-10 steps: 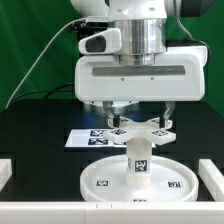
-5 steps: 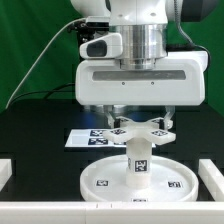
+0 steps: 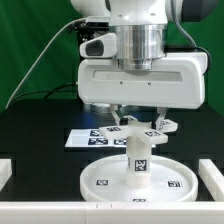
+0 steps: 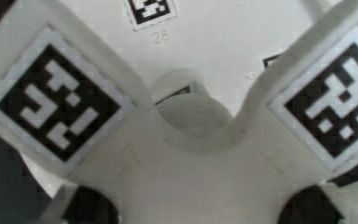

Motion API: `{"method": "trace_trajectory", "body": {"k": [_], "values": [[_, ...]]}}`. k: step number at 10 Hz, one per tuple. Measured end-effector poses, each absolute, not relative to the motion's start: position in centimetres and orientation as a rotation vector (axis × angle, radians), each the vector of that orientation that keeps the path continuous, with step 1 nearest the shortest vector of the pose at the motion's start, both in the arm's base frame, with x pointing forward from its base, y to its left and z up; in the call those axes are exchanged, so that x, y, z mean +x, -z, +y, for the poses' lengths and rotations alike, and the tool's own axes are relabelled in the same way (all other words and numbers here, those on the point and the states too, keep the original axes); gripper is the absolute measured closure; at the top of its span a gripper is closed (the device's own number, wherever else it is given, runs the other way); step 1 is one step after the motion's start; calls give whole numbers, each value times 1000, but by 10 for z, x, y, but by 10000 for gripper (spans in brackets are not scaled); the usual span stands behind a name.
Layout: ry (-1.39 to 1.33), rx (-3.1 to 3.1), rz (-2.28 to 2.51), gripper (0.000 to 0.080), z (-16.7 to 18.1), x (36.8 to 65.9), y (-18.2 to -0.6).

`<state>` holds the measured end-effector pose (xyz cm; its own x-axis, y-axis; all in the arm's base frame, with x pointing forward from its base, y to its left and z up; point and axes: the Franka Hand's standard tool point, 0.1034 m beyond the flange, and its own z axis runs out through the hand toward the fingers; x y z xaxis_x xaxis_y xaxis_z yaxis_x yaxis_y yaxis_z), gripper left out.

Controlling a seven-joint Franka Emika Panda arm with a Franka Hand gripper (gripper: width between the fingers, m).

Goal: Assemble round table

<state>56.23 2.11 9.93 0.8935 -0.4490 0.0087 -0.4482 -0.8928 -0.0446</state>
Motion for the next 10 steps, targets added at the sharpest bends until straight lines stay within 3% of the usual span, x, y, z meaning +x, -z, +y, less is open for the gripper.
{"method": "trace_trajectory", "body": {"k": [10], "values": [[-23,-2278,2030,361,39,564,-99]]}}
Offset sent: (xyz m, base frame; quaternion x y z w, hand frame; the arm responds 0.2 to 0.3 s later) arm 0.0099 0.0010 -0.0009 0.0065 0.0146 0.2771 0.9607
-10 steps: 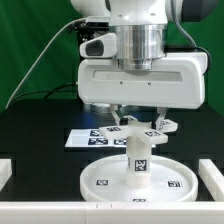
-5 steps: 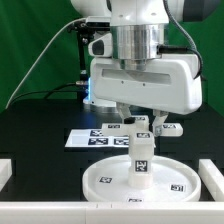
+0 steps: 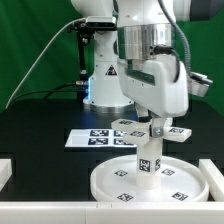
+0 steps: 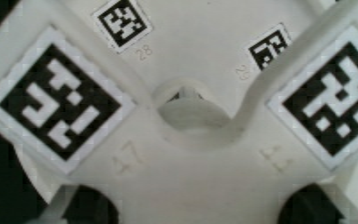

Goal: Assemble round table

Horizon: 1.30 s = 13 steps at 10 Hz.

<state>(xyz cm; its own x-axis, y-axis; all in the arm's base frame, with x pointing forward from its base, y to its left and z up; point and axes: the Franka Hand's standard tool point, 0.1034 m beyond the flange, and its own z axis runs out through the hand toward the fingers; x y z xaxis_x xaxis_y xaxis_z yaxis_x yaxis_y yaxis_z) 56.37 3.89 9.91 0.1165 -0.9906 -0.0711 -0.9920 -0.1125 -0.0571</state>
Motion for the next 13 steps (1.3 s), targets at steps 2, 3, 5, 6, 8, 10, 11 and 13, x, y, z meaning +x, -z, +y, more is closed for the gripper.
{"method": "trace_trajectory", "body": {"k": [2,3,5,6,8,10,11,13], "values": [[-35,-2055,2240,361,39,564,-99],[-37,-1913,2356,361,39,564,-99],[-42,-1689,2512,361,39,564,-99],[-38,-1634,2550,361,39,564,-99],[-39,-1633,2552,361,39,564,-98],[-40,-1655,2535,174,41,564,-100],[-48,-1692,2490,174,44,564,-112],[-53,-1718,2412,151,46,563,-142]]}}
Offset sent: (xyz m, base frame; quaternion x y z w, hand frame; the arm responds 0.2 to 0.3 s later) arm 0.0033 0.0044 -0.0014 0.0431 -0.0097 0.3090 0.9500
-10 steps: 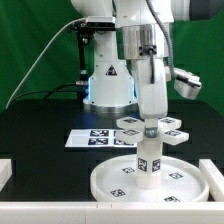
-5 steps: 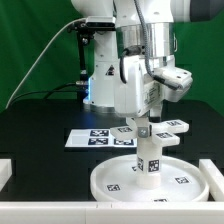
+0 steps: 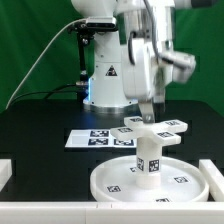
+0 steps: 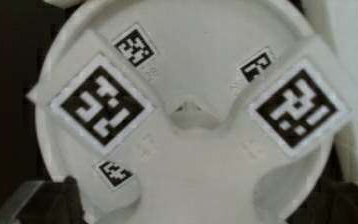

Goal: Assemble round table

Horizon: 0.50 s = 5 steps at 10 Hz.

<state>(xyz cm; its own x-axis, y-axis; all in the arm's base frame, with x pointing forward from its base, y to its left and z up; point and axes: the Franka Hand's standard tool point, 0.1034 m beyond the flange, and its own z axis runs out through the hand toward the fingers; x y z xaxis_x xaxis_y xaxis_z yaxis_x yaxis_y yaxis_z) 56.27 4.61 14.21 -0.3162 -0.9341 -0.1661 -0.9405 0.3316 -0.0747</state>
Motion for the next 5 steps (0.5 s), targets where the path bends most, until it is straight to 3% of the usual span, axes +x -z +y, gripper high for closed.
{"method": "trace_trajectory", "body": {"k": [5], "values": [[-57,-1733,2405,150,47,561,-139]]}}
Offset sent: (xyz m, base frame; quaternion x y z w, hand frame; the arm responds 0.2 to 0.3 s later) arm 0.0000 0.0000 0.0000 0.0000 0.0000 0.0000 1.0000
